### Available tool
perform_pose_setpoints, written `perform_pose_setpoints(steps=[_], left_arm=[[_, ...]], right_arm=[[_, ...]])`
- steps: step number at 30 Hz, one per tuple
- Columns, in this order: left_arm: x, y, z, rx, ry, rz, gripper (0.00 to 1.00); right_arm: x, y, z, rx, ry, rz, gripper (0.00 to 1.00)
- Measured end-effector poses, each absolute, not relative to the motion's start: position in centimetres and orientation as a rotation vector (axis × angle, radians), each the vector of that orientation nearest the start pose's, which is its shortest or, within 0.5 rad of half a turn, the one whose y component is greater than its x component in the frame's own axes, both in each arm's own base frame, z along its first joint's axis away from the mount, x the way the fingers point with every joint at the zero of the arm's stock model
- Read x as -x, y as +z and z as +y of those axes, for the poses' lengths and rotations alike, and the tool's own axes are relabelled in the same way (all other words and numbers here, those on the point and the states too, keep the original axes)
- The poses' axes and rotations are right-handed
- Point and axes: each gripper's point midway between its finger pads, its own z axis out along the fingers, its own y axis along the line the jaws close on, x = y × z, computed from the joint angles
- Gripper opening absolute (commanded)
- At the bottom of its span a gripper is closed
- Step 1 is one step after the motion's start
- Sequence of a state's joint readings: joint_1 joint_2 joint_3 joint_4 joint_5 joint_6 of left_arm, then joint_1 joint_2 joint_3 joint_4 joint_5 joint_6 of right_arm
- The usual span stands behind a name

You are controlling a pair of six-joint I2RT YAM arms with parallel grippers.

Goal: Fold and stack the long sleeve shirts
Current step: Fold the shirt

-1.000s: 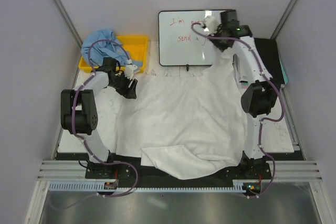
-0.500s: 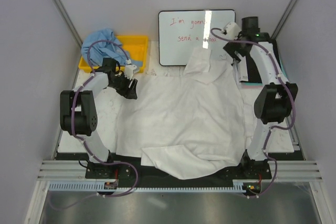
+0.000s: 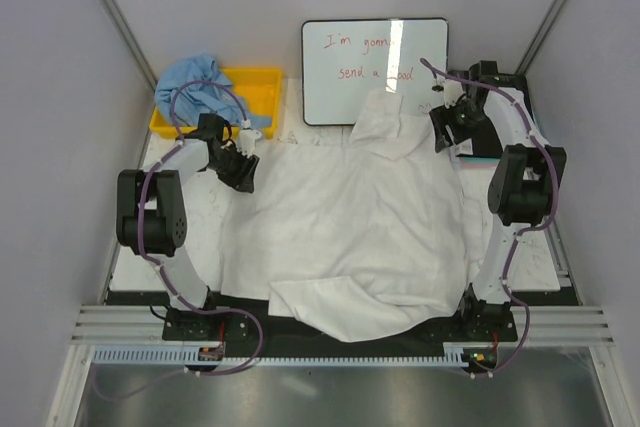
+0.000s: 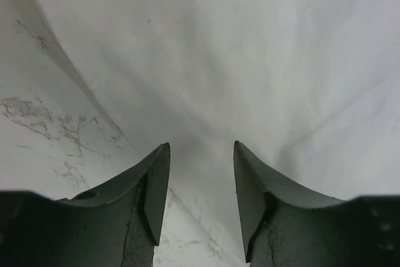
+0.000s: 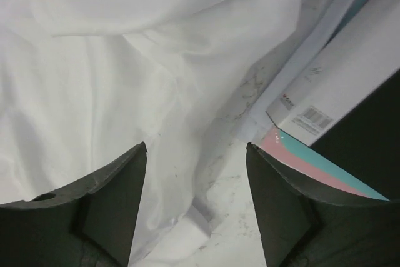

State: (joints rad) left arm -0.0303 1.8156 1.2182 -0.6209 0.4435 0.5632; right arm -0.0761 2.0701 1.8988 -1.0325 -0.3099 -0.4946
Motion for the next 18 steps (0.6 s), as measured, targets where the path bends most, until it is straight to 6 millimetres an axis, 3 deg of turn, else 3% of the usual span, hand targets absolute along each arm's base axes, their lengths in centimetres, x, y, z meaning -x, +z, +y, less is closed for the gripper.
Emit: perform_pose_setpoints(steps=[2, 4, 5, 8, 11, 15, 16, 18], left_arm=[[-36.3, 3.5, -6.1, -0.889, -0.422, 2.535, 0.5], [-35.4, 2.6, -5.6, -0.904, -0.402, 2.565, 0.5], [-34.8, 2.2, -5.4, -0.913, -0.401, 2.584, 0.49], [-33.7, 1.8, -4.8, -0.942, -0.361, 2.603, 0.46], [-33.0, 1.7, -4.3, -0.966, -0.333, 2.602, 0.42], [-31.7, 1.6, -3.7, -0.987, -0.305, 2.61, 0.4], [-31.4, 1.6, -3.5, -0.994, -0.304, 2.61, 0.47], [-30.6, 1.7, -3.4, -1.012, -0.312, 2.618, 0.55]], right_arm=[[-44.7, 9.6, 0.4, 0.622, 0.312, 2.673, 0.69], [-44.1, 8.0, 0.5, 0.609, 0.339, 2.713, 0.57], [-44.0, 7.3, 0.5, 0.604, 0.347, 2.729, 0.44], [-43.9, 5.3, 0.3, 0.594, 0.353, 2.766, 0.26], [-44.1, 4.0, -0.4, 0.595, 0.324, 2.787, 0.21], [-43.9, 3.1, -2.2, 0.6, 0.269, 2.805, 0.24], [-43.9, 3.0, -2.5, 0.605, 0.26, 2.807, 0.27], [-43.5, 2.6, -2.9, 0.617, 0.256, 2.816, 0.49]])
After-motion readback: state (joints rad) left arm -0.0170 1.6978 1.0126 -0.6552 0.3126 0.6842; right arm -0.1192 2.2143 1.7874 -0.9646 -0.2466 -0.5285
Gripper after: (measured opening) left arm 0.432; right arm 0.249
